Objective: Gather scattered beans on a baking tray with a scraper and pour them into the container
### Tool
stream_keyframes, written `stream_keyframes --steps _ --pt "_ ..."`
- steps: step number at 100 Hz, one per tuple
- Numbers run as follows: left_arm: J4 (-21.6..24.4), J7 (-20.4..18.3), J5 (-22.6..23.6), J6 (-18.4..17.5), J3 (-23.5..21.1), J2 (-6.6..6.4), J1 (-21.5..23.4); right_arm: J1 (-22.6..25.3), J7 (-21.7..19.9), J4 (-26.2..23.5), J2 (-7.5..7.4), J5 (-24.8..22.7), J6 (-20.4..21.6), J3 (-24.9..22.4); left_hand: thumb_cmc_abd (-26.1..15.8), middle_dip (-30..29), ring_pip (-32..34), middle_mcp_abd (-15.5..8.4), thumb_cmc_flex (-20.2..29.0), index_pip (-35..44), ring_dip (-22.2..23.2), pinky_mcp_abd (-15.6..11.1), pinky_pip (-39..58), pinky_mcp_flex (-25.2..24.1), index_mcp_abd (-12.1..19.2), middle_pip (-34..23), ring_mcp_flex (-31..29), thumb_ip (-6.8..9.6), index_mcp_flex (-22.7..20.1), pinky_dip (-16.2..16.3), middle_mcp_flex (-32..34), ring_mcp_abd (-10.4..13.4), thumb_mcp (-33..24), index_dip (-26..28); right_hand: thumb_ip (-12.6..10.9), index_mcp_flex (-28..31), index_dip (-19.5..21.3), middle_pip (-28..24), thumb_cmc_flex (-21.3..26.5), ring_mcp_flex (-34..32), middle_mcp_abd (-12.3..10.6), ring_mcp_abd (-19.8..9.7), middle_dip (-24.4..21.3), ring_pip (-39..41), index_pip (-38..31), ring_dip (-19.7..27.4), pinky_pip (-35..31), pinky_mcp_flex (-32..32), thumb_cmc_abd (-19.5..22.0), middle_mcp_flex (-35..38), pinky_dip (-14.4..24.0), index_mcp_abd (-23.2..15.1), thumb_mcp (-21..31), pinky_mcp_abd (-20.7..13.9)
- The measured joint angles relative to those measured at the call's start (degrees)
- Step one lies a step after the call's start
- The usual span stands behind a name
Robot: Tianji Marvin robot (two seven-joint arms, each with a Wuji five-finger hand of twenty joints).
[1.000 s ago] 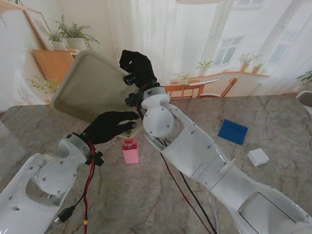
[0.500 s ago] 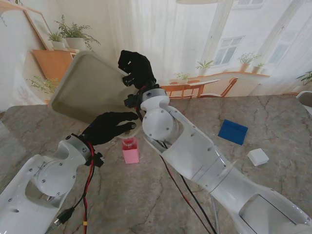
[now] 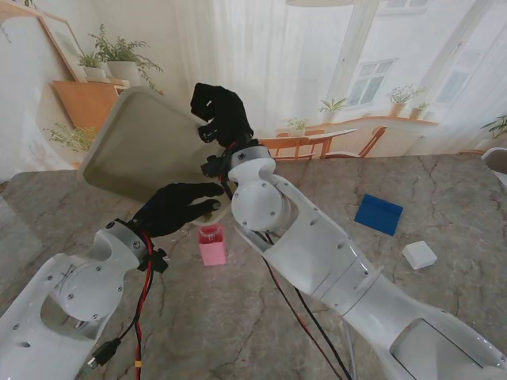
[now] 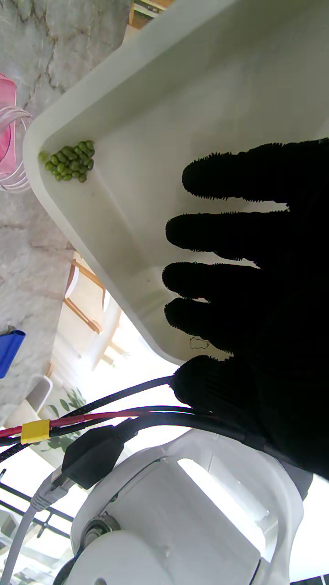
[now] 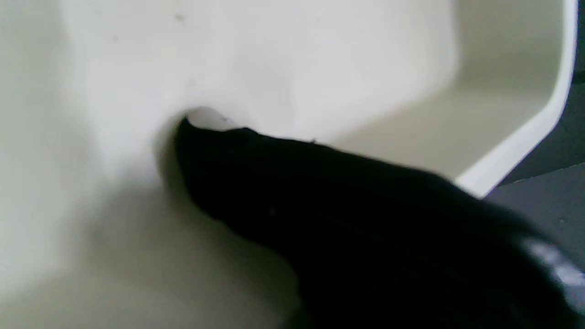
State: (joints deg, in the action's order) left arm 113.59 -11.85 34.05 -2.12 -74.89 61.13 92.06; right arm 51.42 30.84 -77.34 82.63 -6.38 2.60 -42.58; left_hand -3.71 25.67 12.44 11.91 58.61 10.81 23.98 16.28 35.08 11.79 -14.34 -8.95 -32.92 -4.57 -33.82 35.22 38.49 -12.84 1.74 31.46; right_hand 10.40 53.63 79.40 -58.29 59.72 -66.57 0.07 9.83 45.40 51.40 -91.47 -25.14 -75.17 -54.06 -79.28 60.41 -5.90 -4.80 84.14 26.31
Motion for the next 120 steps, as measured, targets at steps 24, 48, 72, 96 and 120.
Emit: stream_keyframes --steps 24,48,72,96,120 --pt "0.05 0.08 0.0 0.0 -0.05 0.02 0.16 0.33 0.18 -0.73 -0.19 -1.42 0.0 0.25 0.0 0.0 0.0 0.0 0.0 0.0 0.0 0.0 0.0 0.0 0.0 0.0 0.0 0.0 0.0 0.0 0.0 0.0 0.0 0.0 0.0 0.0 0.0 0.0 0.0 0.0 -0.05 -0.01 0.0 0.0 0.0 -0.01 0.0 0.0 -0.01 0.0 0.0 -0.04 0.0 0.0" --pt "0.05 0.1 -0.04 0.06 0.04 0.03 0.16 0.57 0.18 -1.16 -0.33 -1.8 -0.01 0.22 0.0 0.0 0.0 0.0 0.0 0.0 0.0 0.0 0.0 0.0 0.0 0.0 0.0 0.0 0.0 0.0 0.0 0.0 0.0 0.0 0.0 0.0 0.0 0.0 0.0 0.0 -0.1 -0.02 0.01 0.0 0.0 -0.02 0.0 -0.01 -0.01 0.0 0.0 -0.05 0.0 0.0" --pt "0.08 0.22 0.02 0.06 0.14 0.04 0.17 1.59 0.9 -2.29 -0.63 -3.54 0.09 0.11 0.0 0.0 0.0 0.0 0.0 0.0 0.0 0.0 0.0 0.0 0.0 0.0 0.0 0.0 0.0 0.0 0.0 0.0 0.0 0.0 0.0 0.0 0.0 0.0 0.0 0.0 -0.11 -0.02 0.01 0.0 0.0 -0.02 0.0 -0.02 -0.03 0.0 0.0 -0.07 0.0 0.0" --pt "0.25 0.24 0.1 0.02 0.14 0.05 0.41 2.5 1.52 -2.98 -0.84 -4.39 0.64 0.13 0.0 0.0 0.0 0.0 0.0 0.0 0.0 0.0 0.0 0.0 0.0 0.0 0.0 0.0 0.0 0.0 0.0 0.0 0.0 0.0 0.0 0.0 0.0 0.0 0.0 0.0 -0.13 -0.02 0.01 0.0 0.0 -0.02 0.0 -0.03 -0.05 0.01 0.01 -0.13 0.0 0.0" --pt "0.43 0.4 0.3 0.02 0.12 0.06 0.76 2.86 2.64 -3.12 -0.87 -5.89 1.17 0.24 0.0 -0.01 0.0 0.0 0.0 0.0 0.0 0.0 0.0 0.0 0.0 0.0 0.0 0.0 0.0 -0.01 0.0 0.0 0.0 0.0 0.0 0.0 0.0 0.0 0.0 0.0 -0.13 -0.02 0.01 0.0 0.0 -0.02 0.0 -0.04 -0.05 0.01 0.01 -0.16 0.0 0.0"
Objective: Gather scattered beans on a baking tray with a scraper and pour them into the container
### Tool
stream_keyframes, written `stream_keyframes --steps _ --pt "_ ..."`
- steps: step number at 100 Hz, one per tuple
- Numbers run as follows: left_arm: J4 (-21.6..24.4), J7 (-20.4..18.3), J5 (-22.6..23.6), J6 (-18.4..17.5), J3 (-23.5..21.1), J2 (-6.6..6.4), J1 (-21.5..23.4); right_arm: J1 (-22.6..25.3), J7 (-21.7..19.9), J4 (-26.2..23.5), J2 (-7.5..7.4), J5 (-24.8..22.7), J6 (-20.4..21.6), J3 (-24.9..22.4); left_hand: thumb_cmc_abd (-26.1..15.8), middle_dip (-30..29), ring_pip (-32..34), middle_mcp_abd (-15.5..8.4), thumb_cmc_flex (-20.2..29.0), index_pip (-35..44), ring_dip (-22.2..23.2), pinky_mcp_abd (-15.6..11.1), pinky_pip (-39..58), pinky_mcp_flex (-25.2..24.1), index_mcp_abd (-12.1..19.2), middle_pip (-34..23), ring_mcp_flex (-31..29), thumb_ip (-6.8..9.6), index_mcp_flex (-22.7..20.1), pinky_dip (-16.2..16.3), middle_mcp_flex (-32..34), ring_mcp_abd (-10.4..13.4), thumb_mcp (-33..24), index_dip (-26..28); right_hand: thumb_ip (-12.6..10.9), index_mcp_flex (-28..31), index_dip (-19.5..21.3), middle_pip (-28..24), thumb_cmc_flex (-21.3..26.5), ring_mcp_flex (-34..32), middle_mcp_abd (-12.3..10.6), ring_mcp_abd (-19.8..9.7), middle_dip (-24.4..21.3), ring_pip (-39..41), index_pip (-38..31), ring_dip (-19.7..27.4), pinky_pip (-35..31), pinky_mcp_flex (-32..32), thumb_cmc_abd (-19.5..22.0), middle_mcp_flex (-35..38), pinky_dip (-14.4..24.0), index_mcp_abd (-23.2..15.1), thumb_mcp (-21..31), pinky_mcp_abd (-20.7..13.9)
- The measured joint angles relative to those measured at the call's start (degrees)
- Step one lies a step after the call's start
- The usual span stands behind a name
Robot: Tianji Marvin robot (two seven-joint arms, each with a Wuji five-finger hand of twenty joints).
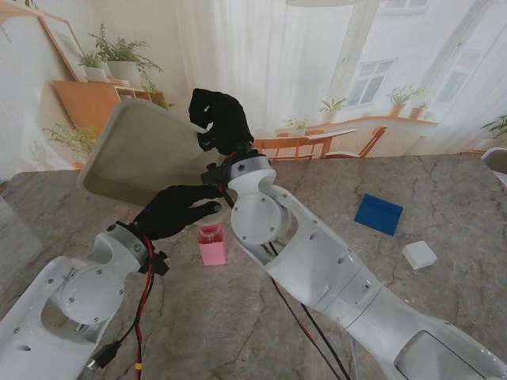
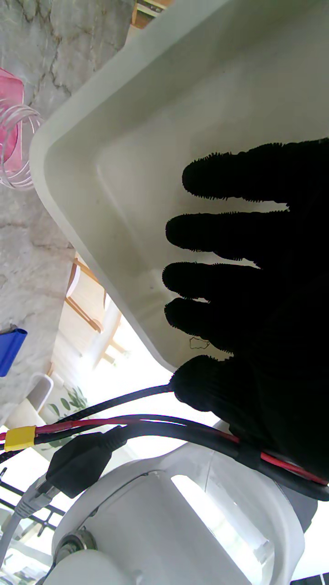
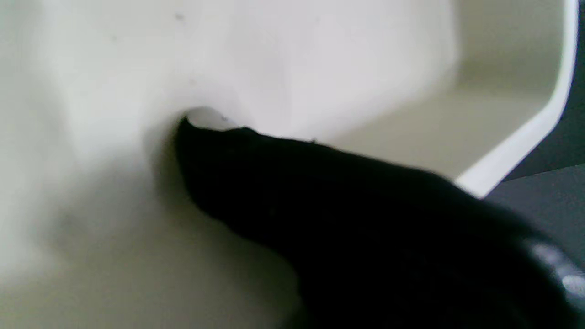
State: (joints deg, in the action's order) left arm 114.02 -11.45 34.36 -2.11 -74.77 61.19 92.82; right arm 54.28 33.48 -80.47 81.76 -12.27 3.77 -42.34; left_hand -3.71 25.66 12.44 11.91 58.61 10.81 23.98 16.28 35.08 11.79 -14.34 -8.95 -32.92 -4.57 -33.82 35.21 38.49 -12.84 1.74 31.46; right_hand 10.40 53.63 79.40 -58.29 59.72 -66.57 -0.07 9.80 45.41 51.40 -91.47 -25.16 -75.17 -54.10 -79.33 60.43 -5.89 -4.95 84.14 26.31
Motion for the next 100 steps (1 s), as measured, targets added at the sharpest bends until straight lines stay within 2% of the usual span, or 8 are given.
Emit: stream_keyframes --steps 34,48,67,100 --pt "0.09 0.01 0.03 0.04 -0.01 0.01 0.06 0.15 0.83 -0.35 -0.03 -1.15 0.28 0.05 0.0 0.0 0.0 0.0 0.0 0.0 0.0 0.0 0.0 0.0 0.0 0.0 0.0 0.0 0.0 0.0 0.0 0.0 0.0 0.0 0.0 0.0 0.0 0.0 0.0 0.0 -0.01 -0.02 0.0 0.0 0.0 0.0 0.0 -0.01 0.0 0.0 0.0 -0.01 0.0 0.0" --pt "0.22 0.41 0.35 0.04 -0.03 0.04 0.21 -0.07 1.18 -0.31 0.05 -0.99 -0.86 0.05 0.0 0.0 0.0 0.0 0.0 0.0 0.0 0.0 0.0 0.0 0.0 0.0 0.0 0.0 0.0 0.0 0.0 0.0 0.0 0.0 0.0 0.0 0.0 0.0 0.0 0.0 -0.01 -0.03 0.01 0.0 0.0 0.0 0.0 -0.02 0.0 0.0 0.0 -0.02 0.0 0.0" --pt "0.89 3.37 1.16 0.22 -0.35 0.46 1.47 -1.05 1.77 0.1 0.47 -0.08 -4.66 -0.11 0.0 0.0 0.0 0.0 0.0 0.0 0.0 0.0 0.0 0.0 0.0 0.0 0.0 0.0 0.0 0.0 0.0 0.0 0.0 0.0 0.0 0.0 0.0 0.0 0.0 0.0 -0.03 -0.05 0.01 0.0 0.0 0.0 0.0 -0.03 0.0 0.0 0.0 -0.02 0.0 -0.01" --pt "2.45 4.29 2.33 0.86 -1.16 0.7 3.37 -3.31 1.39 1.62 1.51 3.9 -12.54 -1.75 0.0 0.0 0.0 0.0 0.0 0.0 0.0 0.0 0.0 0.0 0.0 0.0 0.0 0.0 0.0 0.0 0.0 0.0 0.0 0.0 0.0 0.0 0.0 0.0 0.0 0.0 -0.06 -0.07 0.01 0.0 0.0 0.0 0.0 -0.03 -0.01 0.0 0.01 -0.02 0.0 -0.02"
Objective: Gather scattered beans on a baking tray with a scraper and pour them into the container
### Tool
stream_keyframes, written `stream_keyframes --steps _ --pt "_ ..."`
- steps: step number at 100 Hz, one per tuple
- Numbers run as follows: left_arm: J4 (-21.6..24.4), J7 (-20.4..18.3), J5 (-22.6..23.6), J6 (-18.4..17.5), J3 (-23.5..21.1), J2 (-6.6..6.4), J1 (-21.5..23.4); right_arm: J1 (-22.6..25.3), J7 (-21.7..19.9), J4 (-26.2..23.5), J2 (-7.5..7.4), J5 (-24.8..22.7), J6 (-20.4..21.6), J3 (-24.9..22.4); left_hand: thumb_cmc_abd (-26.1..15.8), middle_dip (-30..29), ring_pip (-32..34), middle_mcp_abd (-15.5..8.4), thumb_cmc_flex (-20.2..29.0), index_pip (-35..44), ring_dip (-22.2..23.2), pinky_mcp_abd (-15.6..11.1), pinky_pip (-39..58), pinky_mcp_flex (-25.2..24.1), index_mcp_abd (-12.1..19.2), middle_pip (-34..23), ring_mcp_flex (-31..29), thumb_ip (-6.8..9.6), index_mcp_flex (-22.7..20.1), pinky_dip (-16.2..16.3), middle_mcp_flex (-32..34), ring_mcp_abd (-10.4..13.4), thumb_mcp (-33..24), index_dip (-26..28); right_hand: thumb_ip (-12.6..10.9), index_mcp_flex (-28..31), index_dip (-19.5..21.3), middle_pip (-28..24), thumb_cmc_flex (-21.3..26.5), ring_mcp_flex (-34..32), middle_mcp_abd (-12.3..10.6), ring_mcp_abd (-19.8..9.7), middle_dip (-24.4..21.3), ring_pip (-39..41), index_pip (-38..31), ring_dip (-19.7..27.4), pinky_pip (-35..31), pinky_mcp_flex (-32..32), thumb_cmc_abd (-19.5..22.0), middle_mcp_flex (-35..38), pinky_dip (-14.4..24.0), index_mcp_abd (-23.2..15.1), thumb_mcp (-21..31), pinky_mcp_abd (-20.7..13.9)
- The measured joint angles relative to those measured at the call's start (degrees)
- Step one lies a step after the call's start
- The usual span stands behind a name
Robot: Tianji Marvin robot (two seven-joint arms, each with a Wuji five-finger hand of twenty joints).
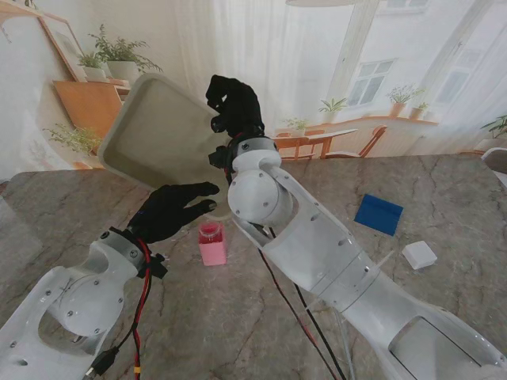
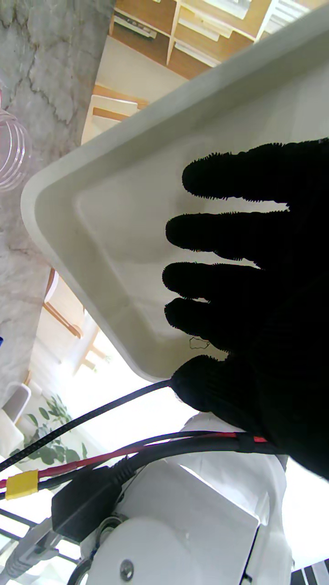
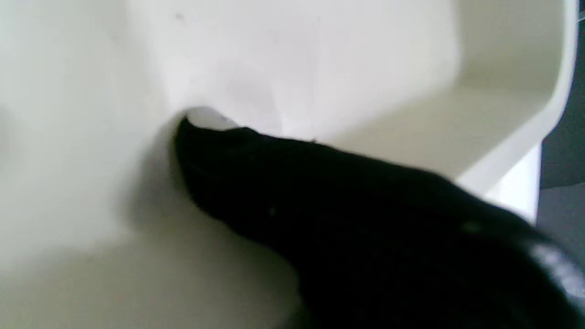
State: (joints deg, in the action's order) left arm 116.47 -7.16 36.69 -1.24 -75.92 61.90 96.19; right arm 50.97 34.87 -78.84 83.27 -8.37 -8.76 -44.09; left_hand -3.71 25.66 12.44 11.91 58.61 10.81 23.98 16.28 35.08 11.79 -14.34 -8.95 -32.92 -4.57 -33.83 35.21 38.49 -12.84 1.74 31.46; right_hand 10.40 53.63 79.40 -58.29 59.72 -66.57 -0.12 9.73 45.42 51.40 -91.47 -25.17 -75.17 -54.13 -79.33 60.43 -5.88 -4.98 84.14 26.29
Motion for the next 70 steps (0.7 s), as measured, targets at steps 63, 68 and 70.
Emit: stream_keyframes --steps 63,68,70 --pt "-0.03 0.79 -0.73 1.12 -0.46 0.27 0.55 -1.35 -2.5 -1.31 0.62 9.63 -20.63 -11.3 0.0 0.0 0.0 0.0 0.0 0.0 0.0 0.01 0.0 0.0 0.0 0.0 0.0 0.0 0.0 0.0 0.01 -0.01 0.0 0.0 0.0 0.0 0.0 0.0 0.0 0.0 -0.02 -0.01 0.02 0.0 0.0 -0.02 0.0 0.0 0.0 0.0 0.0 0.0 0.0 -0.02" --pt "-0.09 0.85 -0.9 1.15 -0.51 0.29 0.61 -0.83 -2.93 -2.16 0.3 9.75 -21.85 -12.53 0.0 0.0 0.0 0.0 0.0 0.0 0.0 0.01 0.0 0.0 0.0 0.0 0.0 0.0 0.0 0.0 0.01 -0.02 0.0 0.0 0.0 0.0 0.0 0.0 0.0 0.0 -0.02 -0.01 0.02 0.0 0.0 -0.09 0.0 0.0 0.0 0.0 0.0 0.0 0.0 -0.02" --pt "-0.12 0.89 -0.96 1.15 -0.52 0.29 0.62 -0.59 -3.1 -2.54 0.15 9.78 -22.36 -13.04 0.0 0.0 0.0 0.0 0.0 0.0 0.0 0.01 0.0 0.0 0.0 0.0 0.0 0.0 0.0 0.0 0.01 -0.03 0.0 0.0 0.0 0.0 0.0 0.0 0.0 0.0 -0.02 -0.01 0.02 0.0 0.0 -0.1 0.0 0.0 0.0 0.0 0.0 0.0 0.0 -0.02"
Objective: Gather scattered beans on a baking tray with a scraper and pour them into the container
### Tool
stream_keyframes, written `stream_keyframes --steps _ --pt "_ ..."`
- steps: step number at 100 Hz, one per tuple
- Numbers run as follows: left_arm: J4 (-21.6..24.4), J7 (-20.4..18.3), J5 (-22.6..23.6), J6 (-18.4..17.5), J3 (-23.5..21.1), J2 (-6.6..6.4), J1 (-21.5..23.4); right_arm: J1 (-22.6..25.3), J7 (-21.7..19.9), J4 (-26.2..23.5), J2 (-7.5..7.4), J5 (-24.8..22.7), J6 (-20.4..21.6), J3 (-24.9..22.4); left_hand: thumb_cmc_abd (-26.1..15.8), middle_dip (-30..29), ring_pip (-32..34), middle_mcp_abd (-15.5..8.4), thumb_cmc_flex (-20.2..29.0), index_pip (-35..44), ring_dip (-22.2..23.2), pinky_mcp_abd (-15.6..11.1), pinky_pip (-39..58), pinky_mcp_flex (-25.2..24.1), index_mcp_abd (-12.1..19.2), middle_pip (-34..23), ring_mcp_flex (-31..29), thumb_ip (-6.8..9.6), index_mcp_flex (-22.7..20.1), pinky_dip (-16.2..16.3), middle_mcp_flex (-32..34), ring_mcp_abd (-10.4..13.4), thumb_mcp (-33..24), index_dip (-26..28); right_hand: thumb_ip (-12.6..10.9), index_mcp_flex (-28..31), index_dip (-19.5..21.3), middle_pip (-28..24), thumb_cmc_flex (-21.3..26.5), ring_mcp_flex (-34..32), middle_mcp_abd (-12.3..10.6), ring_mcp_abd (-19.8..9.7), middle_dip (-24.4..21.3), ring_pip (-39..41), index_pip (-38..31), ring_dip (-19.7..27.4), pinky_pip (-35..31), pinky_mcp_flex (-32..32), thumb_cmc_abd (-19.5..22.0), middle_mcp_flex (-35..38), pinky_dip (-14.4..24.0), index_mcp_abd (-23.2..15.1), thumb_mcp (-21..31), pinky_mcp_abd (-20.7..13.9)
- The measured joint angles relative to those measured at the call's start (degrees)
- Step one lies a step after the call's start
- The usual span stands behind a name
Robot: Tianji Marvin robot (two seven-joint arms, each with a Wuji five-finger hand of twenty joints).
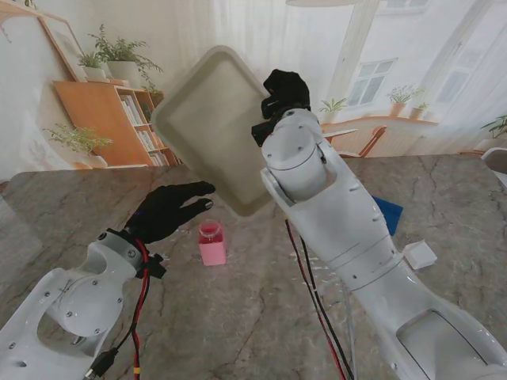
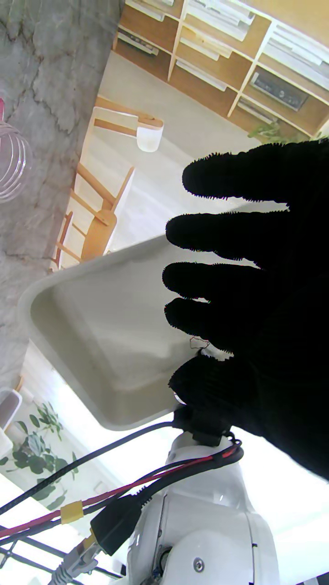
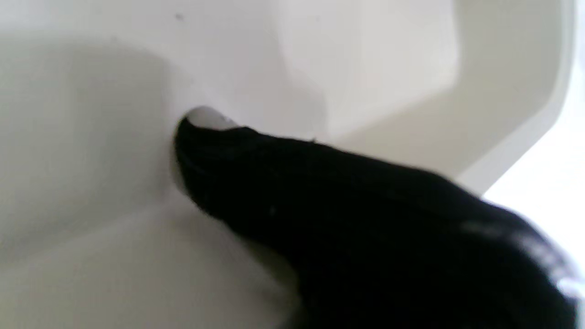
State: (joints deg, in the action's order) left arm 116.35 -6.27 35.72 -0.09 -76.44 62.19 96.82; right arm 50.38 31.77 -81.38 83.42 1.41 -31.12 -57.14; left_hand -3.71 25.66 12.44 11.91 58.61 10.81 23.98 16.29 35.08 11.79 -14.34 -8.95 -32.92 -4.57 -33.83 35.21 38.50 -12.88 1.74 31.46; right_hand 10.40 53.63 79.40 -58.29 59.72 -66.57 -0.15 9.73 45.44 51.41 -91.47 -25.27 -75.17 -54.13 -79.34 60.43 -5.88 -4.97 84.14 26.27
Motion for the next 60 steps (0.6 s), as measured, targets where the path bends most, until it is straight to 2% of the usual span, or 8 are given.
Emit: stream_keyframes --steps 29,60 --pt "-0.94 1.76 -0.85 -0.13 -0.07 0.31 0.6 4.2 -0.45 -4.16 -1.07 0.71 -7.0 -6.6 0.0 0.0 0.0 0.0 0.0 0.0 0.0 0.01 0.0 0.0 0.0 0.0 0.0 0.0 0.0 0.0 0.01 -0.04 0.0 0.0 0.0 0.0 0.0 0.0 0.0 0.0 0.0 0.0 0.02 0.0 0.0 -0.02 0.0 0.0 -0.03 0.0 0.0 0.0 0.0 -0.01" --pt "-2.02 3.19 -1.77 -0.12 -0.41 0.6 1.87 9.73 -2.18 -6.89 -2.41 0.31 -10.18 -11.77 0.0 0.0 0.0 0.0 0.0 0.0 0.0 0.04 0.0 0.0 0.0 0.0 0.0 0.0 0.0 0.0 0.0 -0.06 0.0 0.0 -0.13 0.0 0.0 0.0 0.0 0.0 0.0 0.0 0.41 0.0 0.0 -0.07 0.0 -0.08 -0.29 0.0 0.0 0.16 0.0 -0.02"
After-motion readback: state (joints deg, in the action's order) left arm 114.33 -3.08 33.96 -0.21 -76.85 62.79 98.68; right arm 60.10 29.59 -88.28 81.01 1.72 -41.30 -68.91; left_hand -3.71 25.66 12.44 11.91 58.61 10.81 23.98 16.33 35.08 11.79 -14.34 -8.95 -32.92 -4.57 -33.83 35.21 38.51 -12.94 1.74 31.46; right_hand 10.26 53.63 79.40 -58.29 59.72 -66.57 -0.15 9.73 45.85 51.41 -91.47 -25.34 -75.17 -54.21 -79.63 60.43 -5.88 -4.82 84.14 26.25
